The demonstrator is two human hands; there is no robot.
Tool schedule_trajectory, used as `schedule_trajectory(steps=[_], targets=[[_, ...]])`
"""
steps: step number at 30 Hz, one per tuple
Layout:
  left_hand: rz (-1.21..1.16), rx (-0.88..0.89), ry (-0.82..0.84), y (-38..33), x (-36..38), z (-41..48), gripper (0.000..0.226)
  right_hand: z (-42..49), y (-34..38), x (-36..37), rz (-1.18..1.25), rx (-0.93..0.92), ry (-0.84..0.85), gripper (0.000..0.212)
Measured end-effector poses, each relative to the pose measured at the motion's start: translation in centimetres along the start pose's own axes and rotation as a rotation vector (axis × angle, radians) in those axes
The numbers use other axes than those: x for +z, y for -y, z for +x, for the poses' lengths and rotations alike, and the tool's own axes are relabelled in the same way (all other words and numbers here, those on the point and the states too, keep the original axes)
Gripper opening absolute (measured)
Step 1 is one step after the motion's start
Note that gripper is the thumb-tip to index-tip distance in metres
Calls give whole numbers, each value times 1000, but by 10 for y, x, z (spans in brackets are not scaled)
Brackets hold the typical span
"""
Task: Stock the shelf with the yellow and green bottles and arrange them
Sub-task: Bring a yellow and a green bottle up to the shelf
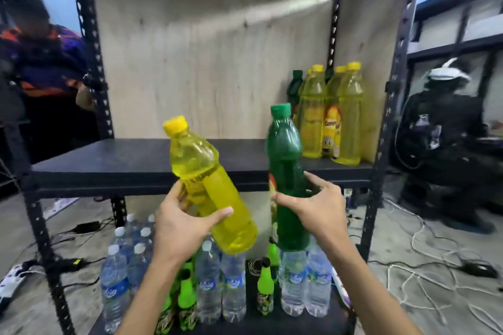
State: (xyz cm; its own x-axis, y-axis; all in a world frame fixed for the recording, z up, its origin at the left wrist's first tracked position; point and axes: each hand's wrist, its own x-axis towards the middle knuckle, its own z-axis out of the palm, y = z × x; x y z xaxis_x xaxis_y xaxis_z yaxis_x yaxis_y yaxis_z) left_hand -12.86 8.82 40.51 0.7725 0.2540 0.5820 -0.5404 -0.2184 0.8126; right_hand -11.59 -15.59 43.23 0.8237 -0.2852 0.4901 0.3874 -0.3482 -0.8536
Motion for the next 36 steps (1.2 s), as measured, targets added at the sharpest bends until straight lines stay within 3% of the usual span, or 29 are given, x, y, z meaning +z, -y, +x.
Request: schedule_trajectory(steps=[3,7,10,12,17,19,23,28,36], targets=[[-7,54,10,-32,30,45,73,33,17,-25,-21,-14,-101,84],[79,104,49,-58,77,110,87,80,26,-44,-23,-37,-197,69],[168,130,72,-71,119,149,92,111,25,-46,-70,-51,-272,80],[236,139,68,-74,147,170,84,129,23,-44,-106,-36,-289,87],[309,93,40,-59,203,214,91,162,16,-32,-82,-56,-301,69],[334,49,24,-48,217,227,88,172,11,-27,-75,-42,-305,76],[376,-19,34,-24,229,243,88,190,-2,-15,-76,19,-317,89],[391,-6,83,-2,236,249,91,201,-12,-9,-65,46,-339,90],[460,27,174,0,237,250,99,199,-19,-15,-103,3,-234,102]])
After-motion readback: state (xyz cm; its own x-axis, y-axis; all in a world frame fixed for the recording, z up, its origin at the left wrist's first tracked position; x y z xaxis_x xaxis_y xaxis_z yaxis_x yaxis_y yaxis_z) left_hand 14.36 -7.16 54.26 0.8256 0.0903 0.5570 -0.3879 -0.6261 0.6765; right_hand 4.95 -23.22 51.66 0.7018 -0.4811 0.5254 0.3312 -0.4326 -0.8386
